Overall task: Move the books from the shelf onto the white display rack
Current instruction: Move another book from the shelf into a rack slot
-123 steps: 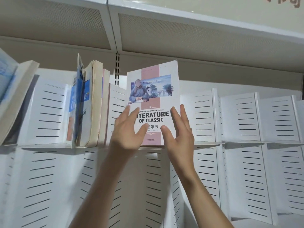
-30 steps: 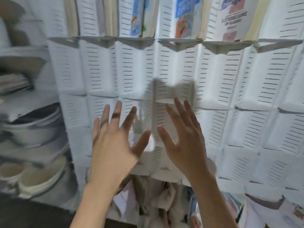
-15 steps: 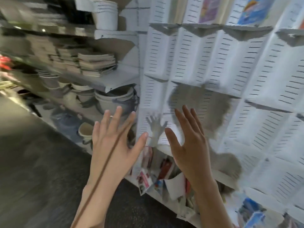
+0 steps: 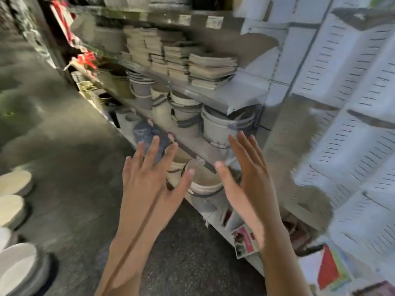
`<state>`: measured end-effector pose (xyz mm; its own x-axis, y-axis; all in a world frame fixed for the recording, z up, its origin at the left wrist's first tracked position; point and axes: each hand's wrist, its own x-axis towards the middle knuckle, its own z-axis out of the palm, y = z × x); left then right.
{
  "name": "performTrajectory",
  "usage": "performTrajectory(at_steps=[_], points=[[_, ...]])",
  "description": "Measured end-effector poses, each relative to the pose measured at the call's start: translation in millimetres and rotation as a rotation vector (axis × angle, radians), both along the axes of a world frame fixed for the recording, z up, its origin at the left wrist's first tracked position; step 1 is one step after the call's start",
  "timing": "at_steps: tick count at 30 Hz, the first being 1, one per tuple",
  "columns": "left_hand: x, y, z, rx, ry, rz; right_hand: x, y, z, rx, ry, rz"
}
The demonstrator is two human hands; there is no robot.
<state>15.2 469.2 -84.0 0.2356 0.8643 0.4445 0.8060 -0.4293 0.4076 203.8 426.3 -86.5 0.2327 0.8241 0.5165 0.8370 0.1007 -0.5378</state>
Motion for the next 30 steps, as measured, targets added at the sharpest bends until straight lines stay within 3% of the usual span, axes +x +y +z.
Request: performTrajectory(at_steps=[7,15,21,30], points=[[-26,97,-17,-0.046,-0.01,0.069,-30,112,-14,-0.014,-0.045,0.113],[-53,258,0,-0.023,0.051,0.147,-55,302,-6,0.033,0.066,0.27],[-73,374,19,0.034,0.013,0.218,-75,430,14,0.065,0.058,0.329],[-129,515,-3,-0.046,-0.008,0.279,-123,579,-5,-0.007,0.055,0.358]])
